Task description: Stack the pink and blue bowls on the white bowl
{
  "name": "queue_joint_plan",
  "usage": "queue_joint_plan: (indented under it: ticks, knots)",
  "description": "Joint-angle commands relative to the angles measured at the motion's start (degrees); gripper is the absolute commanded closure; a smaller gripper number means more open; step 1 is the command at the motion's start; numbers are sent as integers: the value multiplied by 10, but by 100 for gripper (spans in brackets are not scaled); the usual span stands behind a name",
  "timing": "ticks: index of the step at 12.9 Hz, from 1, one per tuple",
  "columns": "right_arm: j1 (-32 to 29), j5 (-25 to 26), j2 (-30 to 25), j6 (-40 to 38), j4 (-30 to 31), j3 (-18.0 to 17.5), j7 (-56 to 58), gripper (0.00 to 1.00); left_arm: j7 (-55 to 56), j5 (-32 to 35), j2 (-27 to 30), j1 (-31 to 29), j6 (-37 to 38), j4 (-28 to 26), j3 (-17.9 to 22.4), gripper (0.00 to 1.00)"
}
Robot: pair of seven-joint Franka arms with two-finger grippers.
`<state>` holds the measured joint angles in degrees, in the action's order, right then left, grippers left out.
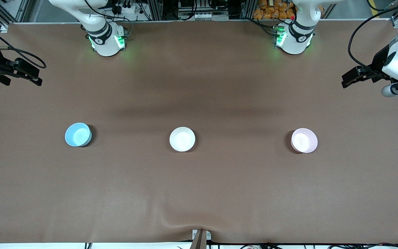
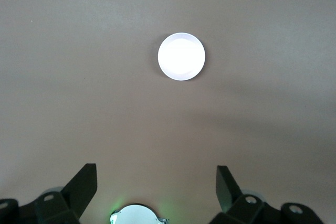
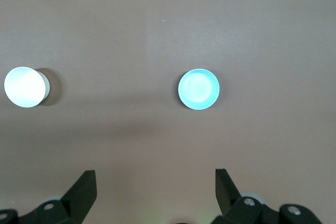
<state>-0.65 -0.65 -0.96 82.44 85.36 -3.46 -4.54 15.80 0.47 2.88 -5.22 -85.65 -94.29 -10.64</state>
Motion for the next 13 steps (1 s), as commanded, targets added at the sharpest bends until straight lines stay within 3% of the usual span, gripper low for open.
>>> queue_joint_plan:
  ticks: [1, 6, 13]
  knots:
    - [-8, -5, -6, -4, 1, -6, 5, 0, -5, -6, 6, -5, -13, -12, -3, 0]
    - [-8, -5, -6, -4, 1, -6, 4, 0, -4, -6, 1, -5, -35, -25, -6, 0]
    - [-9, -5, -5, -4, 1, -5, 5, 0, -5, -6, -5, -23, -211, -142, -2, 0]
